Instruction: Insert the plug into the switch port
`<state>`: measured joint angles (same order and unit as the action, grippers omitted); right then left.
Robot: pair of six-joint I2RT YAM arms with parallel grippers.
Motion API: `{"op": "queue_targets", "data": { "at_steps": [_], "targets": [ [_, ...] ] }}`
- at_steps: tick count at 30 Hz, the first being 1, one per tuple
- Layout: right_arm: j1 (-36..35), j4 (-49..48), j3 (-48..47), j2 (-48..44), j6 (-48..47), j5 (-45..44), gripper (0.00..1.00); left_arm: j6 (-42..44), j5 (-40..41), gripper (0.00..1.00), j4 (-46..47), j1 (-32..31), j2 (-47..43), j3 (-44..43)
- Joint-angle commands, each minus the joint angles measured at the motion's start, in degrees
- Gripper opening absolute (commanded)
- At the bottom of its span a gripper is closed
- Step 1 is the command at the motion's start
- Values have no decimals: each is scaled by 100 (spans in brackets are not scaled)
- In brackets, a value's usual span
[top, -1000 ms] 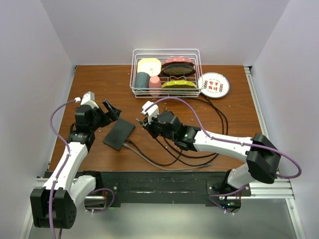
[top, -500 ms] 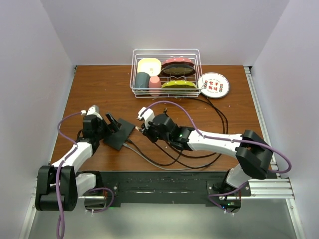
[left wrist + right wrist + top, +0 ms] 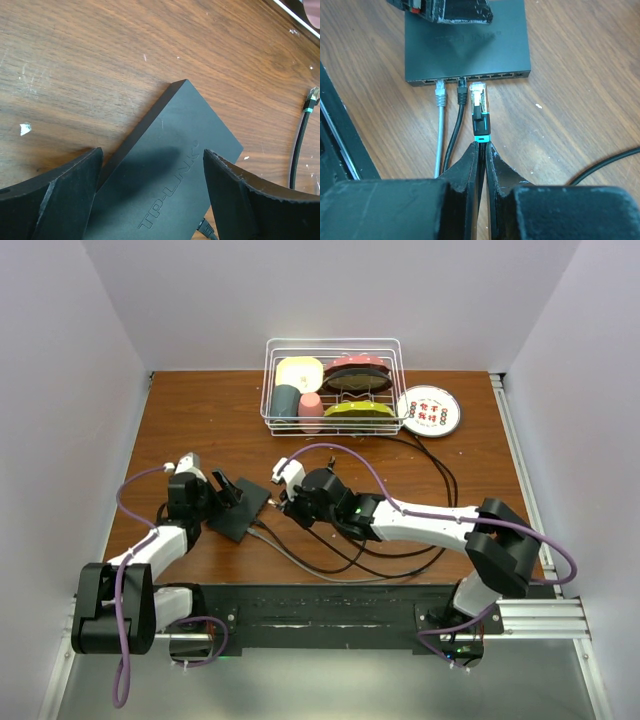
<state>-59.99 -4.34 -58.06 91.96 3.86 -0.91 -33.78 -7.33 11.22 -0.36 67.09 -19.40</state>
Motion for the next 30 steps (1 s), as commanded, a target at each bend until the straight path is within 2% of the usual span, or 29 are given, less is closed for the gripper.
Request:
{"op": "queue_targets", "data": {
  "at_steps": [1, 16, 30],
  "targets": [
    [-4, -85, -232, 173, -8, 73, 0, 143, -181, 85, 337, 36, 58, 85],
    [-4, -111, -759, 1314, 185, 126, 0, 161, -365, 83, 407, 36, 155, 103],
    [-4, -348, -1014, 1930, 352, -6, 0, 170, -453, 83, 460, 36, 164, 120]
  ]
}}
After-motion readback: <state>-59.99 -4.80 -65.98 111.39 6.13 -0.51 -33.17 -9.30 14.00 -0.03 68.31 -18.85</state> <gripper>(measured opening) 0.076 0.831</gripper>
